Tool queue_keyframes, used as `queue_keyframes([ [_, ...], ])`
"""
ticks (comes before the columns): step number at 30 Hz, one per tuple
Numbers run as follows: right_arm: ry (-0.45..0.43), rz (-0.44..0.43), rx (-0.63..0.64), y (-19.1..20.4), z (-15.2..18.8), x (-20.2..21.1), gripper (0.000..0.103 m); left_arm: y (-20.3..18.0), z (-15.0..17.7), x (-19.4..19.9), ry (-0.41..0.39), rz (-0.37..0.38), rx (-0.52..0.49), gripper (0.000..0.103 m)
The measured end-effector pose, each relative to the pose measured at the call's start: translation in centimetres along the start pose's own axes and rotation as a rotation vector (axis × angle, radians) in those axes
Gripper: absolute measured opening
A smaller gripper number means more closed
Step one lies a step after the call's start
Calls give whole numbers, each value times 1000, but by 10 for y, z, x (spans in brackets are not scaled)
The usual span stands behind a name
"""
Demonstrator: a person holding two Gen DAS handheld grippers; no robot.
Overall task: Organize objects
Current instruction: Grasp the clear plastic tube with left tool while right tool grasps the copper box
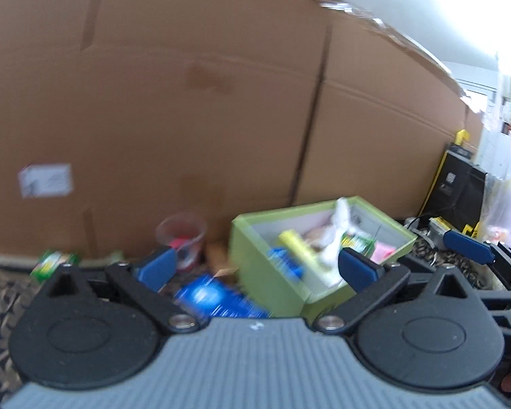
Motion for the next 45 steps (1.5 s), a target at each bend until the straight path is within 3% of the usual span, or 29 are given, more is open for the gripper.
queue_keyframes([
  [6, 47, -108, -14, 43, 20, 25, 94, 52, 50, 22, 107, -98, 103, 103],
  [11, 136, -187, -46, 72, 43, 30, 94, 88, 82, 25, 213, -180, 151, 103],
  [15, 199, -238, -20, 98, 57, 23, 90, 112, 99, 35, 240, -234, 171, 103],
  [22, 267, -277, -21, 124, 69, 15, 83, 127, 111, 27, 282, -251, 131, 102],
  [27, 291, -272, -6, 133, 72, 9, 76, 127, 119, 16, 309, -245, 98, 75],
  [31, 313, -283, 9, 144, 73, -10, 67, 126, 120, 13, 299, -262, 70, 43],
  [34, 332, -285, 31, 155, 72, -37, 58, 130, 119, 11, 292, -246, 95, 38],
  [45, 393, -190, 104, 192, 73, -154, 57, 136, 118, 6, 286, -227, 101, 35],
])
Point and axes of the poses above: each gripper's, at about its wrist camera, not at the fingertips, and x roughly against the way its jaws point, y to its left, z to its underside, the point moved 2 cm from there along -x, roughly the way its jaws point, and after that the axes turned 3 degrees about -x, right-handed, at the moved point
